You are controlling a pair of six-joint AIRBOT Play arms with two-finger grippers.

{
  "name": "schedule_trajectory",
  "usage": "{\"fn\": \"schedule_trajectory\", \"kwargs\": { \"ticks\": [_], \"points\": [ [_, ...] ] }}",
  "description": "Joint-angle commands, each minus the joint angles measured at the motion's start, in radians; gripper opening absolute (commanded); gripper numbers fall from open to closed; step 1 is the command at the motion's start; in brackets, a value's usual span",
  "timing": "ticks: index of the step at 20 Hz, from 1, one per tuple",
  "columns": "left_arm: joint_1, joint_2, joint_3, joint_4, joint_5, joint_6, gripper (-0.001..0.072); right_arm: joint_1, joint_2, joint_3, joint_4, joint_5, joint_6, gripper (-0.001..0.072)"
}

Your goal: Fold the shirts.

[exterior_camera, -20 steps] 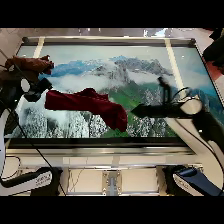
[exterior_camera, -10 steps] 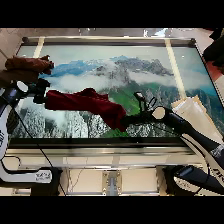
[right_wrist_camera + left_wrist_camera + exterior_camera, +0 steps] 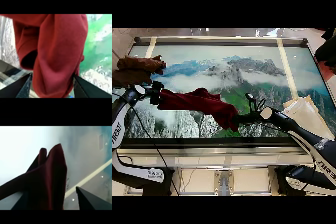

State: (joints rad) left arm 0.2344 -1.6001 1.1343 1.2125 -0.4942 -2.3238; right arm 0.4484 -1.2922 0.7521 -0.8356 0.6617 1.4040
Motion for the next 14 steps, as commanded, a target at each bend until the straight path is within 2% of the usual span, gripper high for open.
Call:
{"fn": "schedule_trajectory", "kwargs": {
  "ticks": [1, 2, 3, 4, 5, 6, 11, 14],
  "points": [
    [-0.002, -0.039, 0.002, -0.003, 0.041, 0.002, 0.0585, 0.001, -0.034, 0.019, 0.037, -0.056, 0.002, 0.055],
    [-0.003, -0.048, 0.002, -0.003, 0.042, 0.002, 0.0585, 0.001, -0.049, 0.031, 0.039, -0.058, 0.001, 0.0546],
    [-0.003, -0.053, 0.002, -0.003, 0.045, 0.002, 0.0585, 0.001, -0.061, 0.043, 0.04, -0.056, 0.001, 0.0448],
    [-0.003, -0.055, 0.002, -0.003, 0.057, 0.003, 0.0552, 0.001, -0.072, 0.054, 0.039, -0.056, 0.0, 0.028],
    [-0.003, -0.055, 0.002, -0.003, 0.067, 0.019, 0.0343, 0.001, -0.08, 0.063, 0.039, -0.06, -0.002, 0.0138],
    [-0.003, -0.055, 0.002, -0.003, 0.072, 0.04, 0.0015, 0.001, -0.086, 0.073, 0.039, -0.061, -0.003, 0.0012],
    [0.0, 0.016, 0.003, -0.062, 0.063, 0.236, 0.0009, -0.008, -0.07, 0.185, -0.071, -0.013, -0.003, 0.0013],
    [0.012, 0.169, 0.003, -0.062, 0.04, 0.417, 0.0009, -0.043, -0.01, 0.341, -0.217, 0.217, -0.002, 0.0013]
  ]
}}
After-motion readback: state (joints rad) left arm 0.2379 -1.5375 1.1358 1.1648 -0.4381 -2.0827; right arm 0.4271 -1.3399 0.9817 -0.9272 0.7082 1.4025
